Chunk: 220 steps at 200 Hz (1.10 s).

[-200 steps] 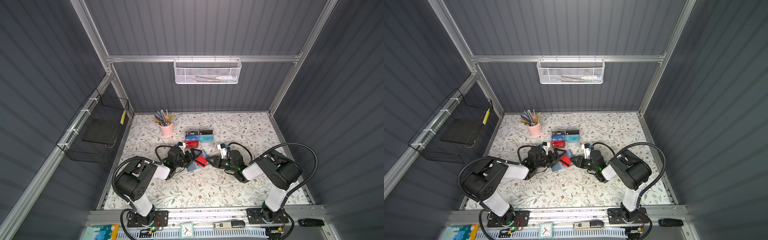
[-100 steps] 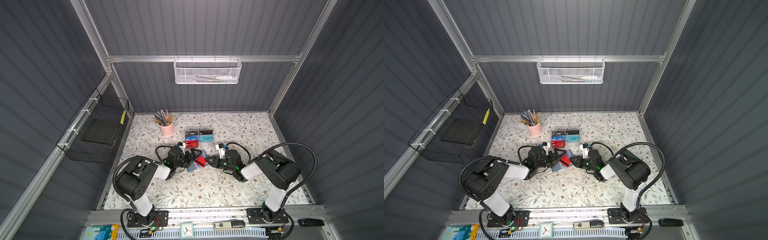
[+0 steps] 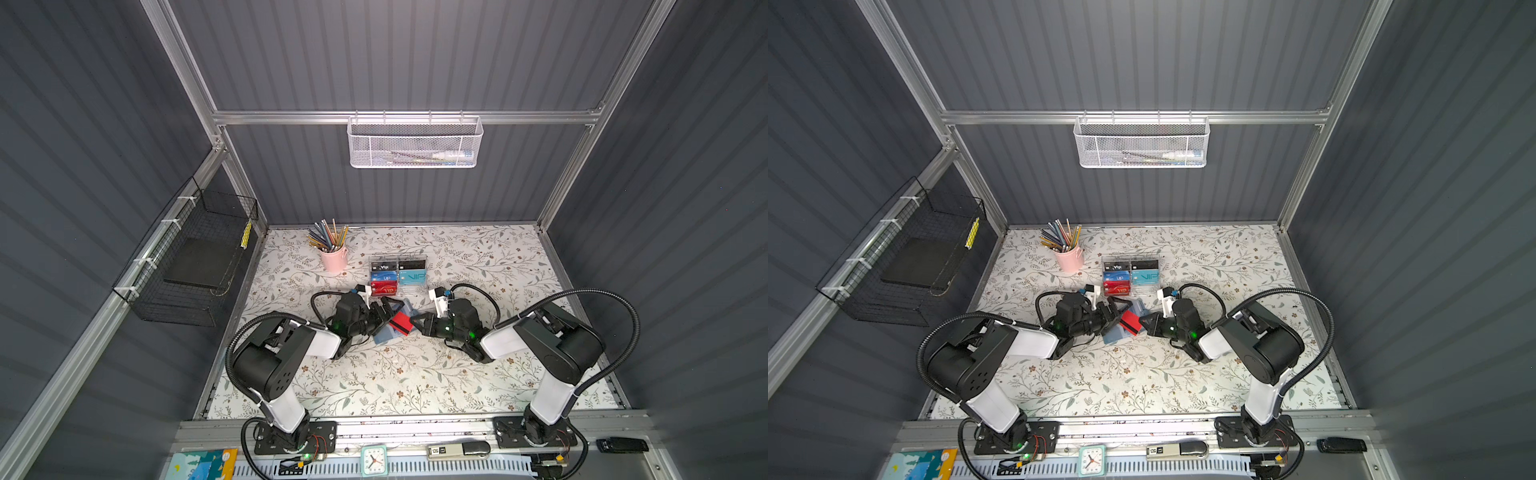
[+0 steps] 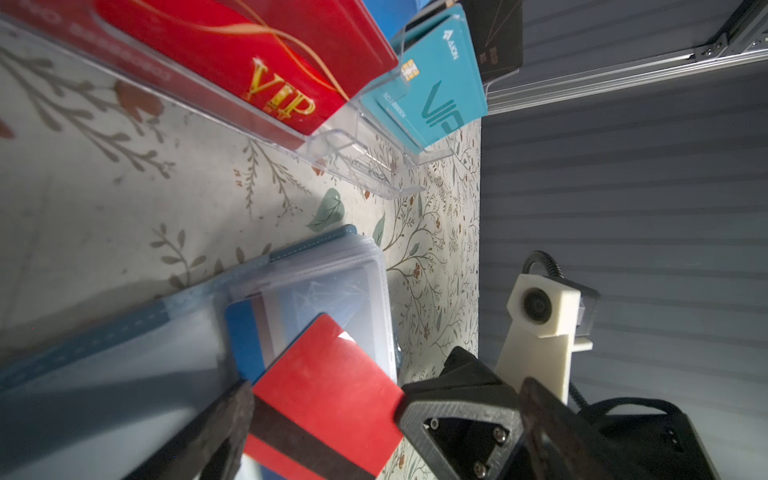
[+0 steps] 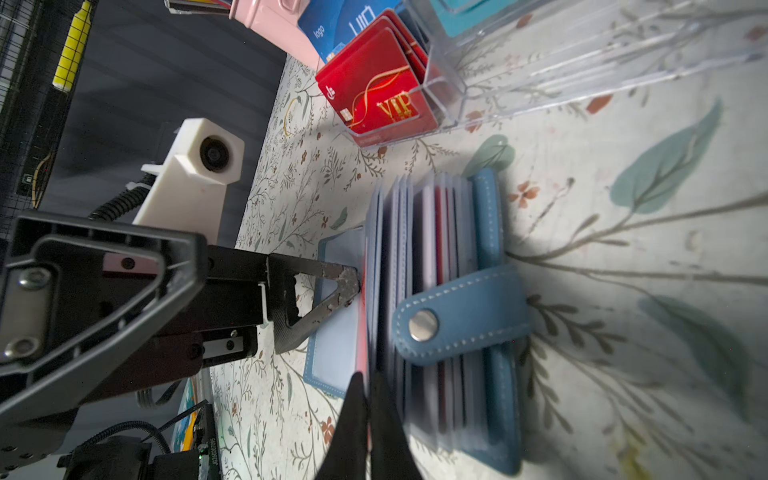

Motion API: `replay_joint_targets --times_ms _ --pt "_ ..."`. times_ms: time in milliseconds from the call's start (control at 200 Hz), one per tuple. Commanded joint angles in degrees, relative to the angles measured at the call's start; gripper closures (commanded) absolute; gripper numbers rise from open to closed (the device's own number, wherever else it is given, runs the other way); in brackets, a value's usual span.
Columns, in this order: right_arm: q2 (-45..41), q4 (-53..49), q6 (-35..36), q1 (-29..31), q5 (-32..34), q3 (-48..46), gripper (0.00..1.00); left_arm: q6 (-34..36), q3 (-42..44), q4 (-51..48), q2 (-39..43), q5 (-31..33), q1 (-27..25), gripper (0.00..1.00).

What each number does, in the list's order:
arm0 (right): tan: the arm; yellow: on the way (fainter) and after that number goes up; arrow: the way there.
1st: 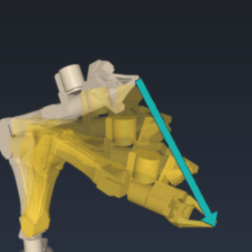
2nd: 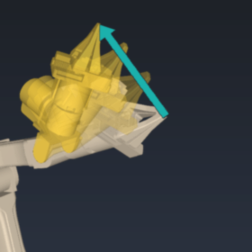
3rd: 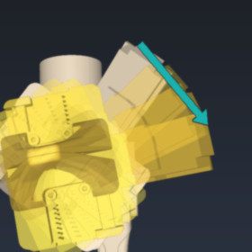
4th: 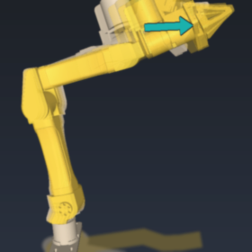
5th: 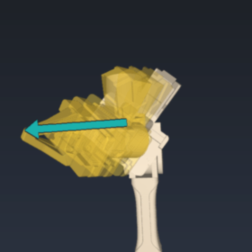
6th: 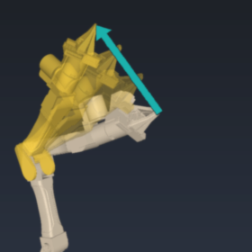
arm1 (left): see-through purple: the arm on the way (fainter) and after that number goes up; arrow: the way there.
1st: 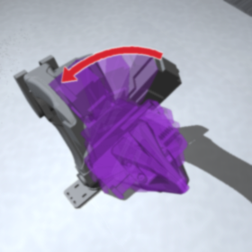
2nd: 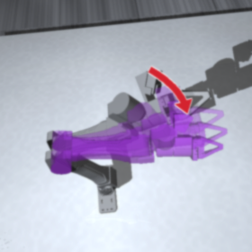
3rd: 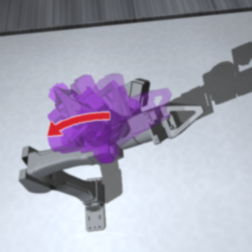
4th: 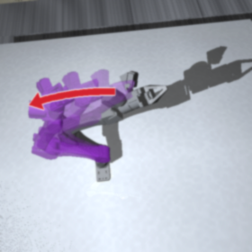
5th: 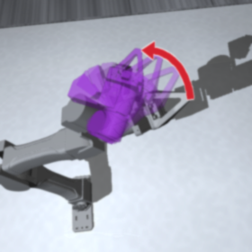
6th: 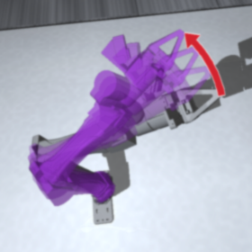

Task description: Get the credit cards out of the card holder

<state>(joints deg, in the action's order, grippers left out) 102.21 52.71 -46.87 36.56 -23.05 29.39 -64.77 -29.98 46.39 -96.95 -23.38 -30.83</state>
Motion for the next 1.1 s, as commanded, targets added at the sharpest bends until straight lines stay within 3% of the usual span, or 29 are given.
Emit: replay_joint_targets --times_ms 0,485,825,1096 --pt "-1.35 -2.64 1.52 0.37 1.16 0.44 1.0 0.34 -1.94 -1.19 0.23 -0.03 -0.45 0.0" --pt "-4.06 0.62 -2.96 -2.64 -2.03 -1.6 1.0 5.27 -4.49 -13.07 9.05 2.18 -0.46 0.0" --pt "-6.79 3.37 -6.08 -4.45 -5.07 -2.1 1.0 4.57 -3.79 -11.12 7.9 2.35 -0.46 0.0" --pt "-8.53 6.71 -9.13 -4.76 -7.57 -2.49 1.0 1.46 -2.63 -4.14 4.85 2.22 -1.41 0.0"
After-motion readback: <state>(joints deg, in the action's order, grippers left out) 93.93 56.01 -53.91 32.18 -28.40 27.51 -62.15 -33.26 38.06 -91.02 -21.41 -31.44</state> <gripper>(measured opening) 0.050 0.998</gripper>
